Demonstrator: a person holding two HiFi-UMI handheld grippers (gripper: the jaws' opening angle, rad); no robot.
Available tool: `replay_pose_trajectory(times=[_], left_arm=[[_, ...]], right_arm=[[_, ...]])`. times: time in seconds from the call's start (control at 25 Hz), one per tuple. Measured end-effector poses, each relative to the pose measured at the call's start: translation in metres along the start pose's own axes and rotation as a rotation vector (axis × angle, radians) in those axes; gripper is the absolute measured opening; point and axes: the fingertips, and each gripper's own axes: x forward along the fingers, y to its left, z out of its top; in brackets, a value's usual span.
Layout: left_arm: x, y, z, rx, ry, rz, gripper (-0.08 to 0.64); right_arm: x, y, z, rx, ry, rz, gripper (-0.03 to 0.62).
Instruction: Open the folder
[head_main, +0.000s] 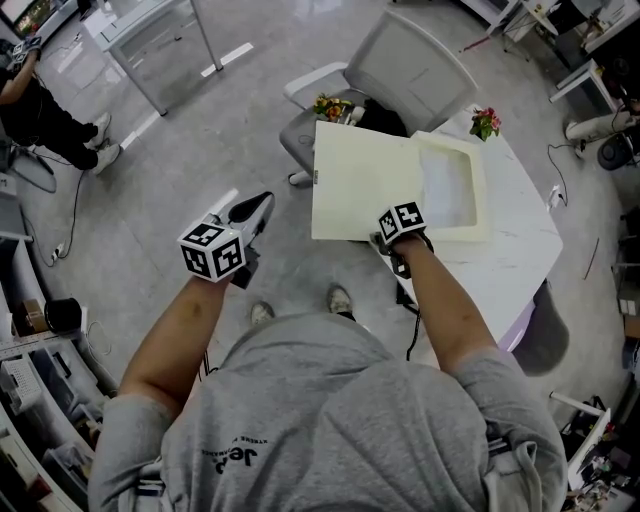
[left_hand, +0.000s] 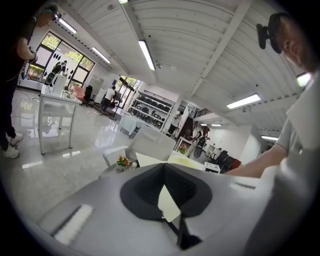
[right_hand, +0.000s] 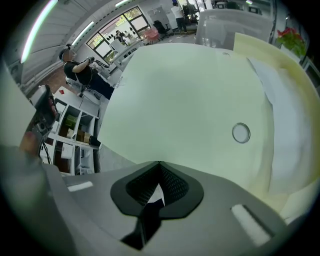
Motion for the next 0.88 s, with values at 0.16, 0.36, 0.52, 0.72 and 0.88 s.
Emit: replay_pose_trajectory(times=[0.16, 0.36, 0.52, 0.72, 0.88], left_arm=[[-0.0004, -0.0015, -0.0009, 0.006, 0.004, 0.000, 0.049], [-0.0027, -0.0013, -0.0007, 0.010, 0.004, 0.001, 0.049], [-0.0023, -0.0011, 0.0017, 0.018, 0.001, 0.002, 0.049], [-0.0046, -0.0007, 0.0038, 0.029, -0.002, 0.004, 0.049], [-0.0045, -0.0009, 0.0037, 0.038, 0.000, 0.002, 0.049]], right_arm=[[0.0003, -0.0008, 0.0000, -0.001, 0.004, 0.004, 0.005], [0.0002, 0.0002, -0.0003, -0.002, 0.010, 0.004, 0.005], [0.0003, -0.0008, 0.0003, -0.011, 0.013, -0.002, 0.005], [0.0006, 0.0002, -0.0002, -0.012, 0.017, -0.005, 0.005], [0.0011, 0.0007, -0.0004, -0.015, 0.017, -0.007, 0.005]])
